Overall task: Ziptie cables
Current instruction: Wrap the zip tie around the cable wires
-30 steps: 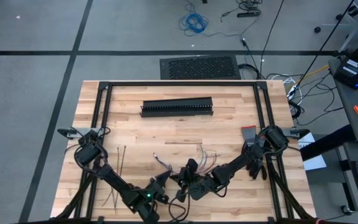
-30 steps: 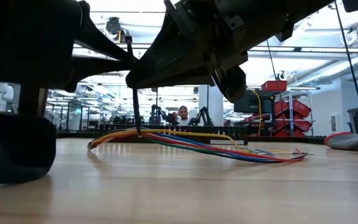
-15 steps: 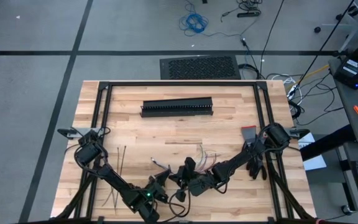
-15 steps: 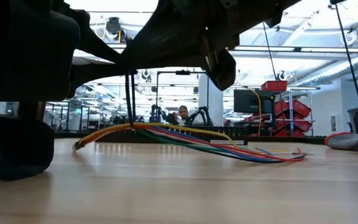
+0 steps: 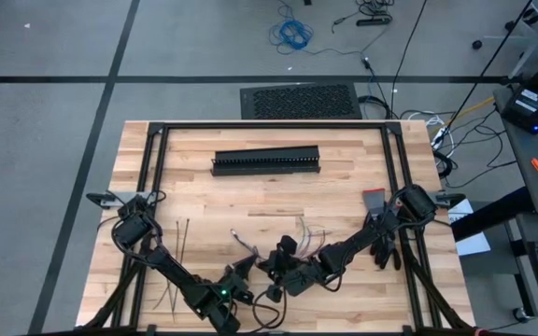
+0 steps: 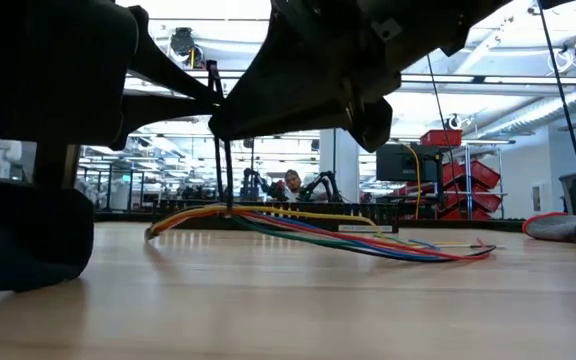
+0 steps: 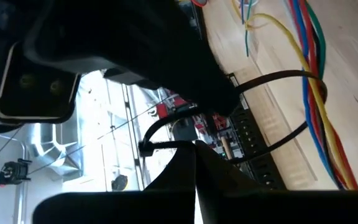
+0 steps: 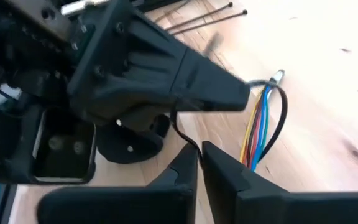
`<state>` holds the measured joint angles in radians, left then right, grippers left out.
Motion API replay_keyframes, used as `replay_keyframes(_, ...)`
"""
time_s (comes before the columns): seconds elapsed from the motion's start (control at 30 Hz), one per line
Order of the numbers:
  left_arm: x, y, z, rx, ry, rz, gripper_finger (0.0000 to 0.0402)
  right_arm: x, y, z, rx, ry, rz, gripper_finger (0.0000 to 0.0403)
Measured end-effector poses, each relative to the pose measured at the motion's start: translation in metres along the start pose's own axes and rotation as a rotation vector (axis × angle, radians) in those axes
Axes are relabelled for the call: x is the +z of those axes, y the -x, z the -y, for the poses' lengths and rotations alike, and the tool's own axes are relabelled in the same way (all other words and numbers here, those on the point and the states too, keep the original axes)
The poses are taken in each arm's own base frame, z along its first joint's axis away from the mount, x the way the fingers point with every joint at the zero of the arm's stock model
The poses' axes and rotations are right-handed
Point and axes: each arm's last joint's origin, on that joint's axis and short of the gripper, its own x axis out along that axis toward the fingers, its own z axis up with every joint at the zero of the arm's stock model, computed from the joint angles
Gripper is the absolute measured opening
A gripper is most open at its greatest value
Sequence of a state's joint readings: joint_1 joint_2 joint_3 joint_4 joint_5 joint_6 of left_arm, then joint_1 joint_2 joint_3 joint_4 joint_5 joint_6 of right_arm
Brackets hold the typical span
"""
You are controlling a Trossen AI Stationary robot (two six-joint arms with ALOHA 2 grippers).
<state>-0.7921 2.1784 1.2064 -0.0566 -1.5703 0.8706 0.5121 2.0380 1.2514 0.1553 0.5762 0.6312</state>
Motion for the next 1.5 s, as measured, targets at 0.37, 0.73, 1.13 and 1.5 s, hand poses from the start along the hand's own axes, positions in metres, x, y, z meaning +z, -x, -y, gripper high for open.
replay_keyframes(0.37,0.001,0.000,-0.002,0.000,0.041,0.000,0.0000,0.000,0.000,0.000,-0.001,0.016,-0.003,0.0096)
replay_keyframes(0.73,0.001,0.000,-0.002,-0.001,0.106,0.001,0.0000,-0.007,0.005,-0.009,0.101,0.002,-0.069,0.0131)
replay_keyframes(1.13,0.002,0.000,-0.002,-0.007,0.114,0.008,0.0000,-0.006,0.022,-0.018,-0.038,0.141,0.057,0.0132)
replay_keyframes(1.5,0.002,-0.003,-0.001,-0.020,0.149,0.013,0.0000,-0.004,0.013,-0.014,-0.041,0.158,0.080,0.0132)
